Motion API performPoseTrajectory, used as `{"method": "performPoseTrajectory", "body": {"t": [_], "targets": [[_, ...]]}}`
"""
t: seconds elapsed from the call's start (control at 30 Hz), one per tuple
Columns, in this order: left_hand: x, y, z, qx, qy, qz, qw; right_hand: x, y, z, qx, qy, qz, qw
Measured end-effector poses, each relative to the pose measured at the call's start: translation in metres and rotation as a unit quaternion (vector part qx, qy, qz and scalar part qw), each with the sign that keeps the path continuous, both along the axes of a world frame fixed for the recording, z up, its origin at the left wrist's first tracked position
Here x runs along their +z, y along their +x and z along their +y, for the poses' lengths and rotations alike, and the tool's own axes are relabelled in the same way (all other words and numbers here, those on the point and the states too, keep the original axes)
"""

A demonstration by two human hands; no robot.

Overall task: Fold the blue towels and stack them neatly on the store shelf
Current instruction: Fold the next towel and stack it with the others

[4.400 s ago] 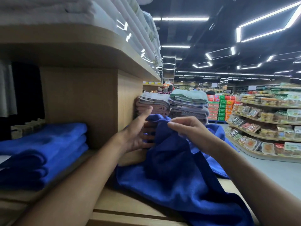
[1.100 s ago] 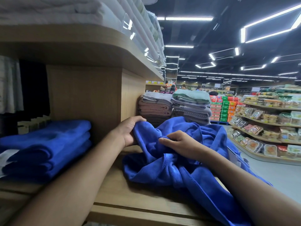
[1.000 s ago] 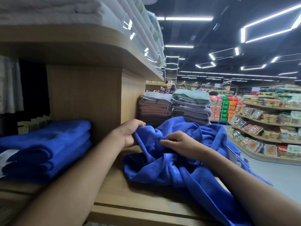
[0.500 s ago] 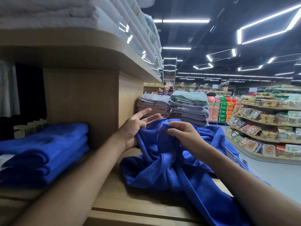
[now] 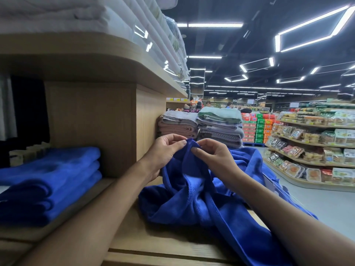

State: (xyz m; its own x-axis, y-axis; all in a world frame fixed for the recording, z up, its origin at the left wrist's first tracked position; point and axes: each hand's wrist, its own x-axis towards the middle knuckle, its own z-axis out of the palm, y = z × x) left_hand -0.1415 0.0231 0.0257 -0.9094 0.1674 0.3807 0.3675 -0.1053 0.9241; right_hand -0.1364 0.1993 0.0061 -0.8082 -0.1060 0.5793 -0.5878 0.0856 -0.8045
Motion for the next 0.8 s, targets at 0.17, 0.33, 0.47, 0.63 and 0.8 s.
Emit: {"method": "performPoseTrajectory", "body": {"t": [0.17, 0.33, 0.47, 0.63, 0.8], "targets": [[-0.001, 0.004, 0.006, 0.003, -0.043, 0.043, 0.998, 0.001, -0.001, 0.001, -0.059, -0.01, 0.014, 0.998], [-0.001, 0.004, 0.005, -0.051, -0.024, 0.048, 0.997, 0.0, -0.008, 0.0, -0.115, 0.024, 0.062, 0.991], [0.002, 0.013, 0.006, -0.062, 0.003, 0.043, 0.997, 0.004, 0.0, 0.0, -0.146, 0.084, 0.134, 0.977], [0.024, 0.036, -0.002, -0.053, -0.014, 0.068, 0.996, 0.033, 0.031, 0.007, -0.036, 0.157, 0.203, 0.966], [0.064, 0.068, -0.007, 0.001, -0.043, 0.156, 0.987, 0.082, 0.065, 0.017, -0.023, 0.255, 0.217, 0.942]]}}
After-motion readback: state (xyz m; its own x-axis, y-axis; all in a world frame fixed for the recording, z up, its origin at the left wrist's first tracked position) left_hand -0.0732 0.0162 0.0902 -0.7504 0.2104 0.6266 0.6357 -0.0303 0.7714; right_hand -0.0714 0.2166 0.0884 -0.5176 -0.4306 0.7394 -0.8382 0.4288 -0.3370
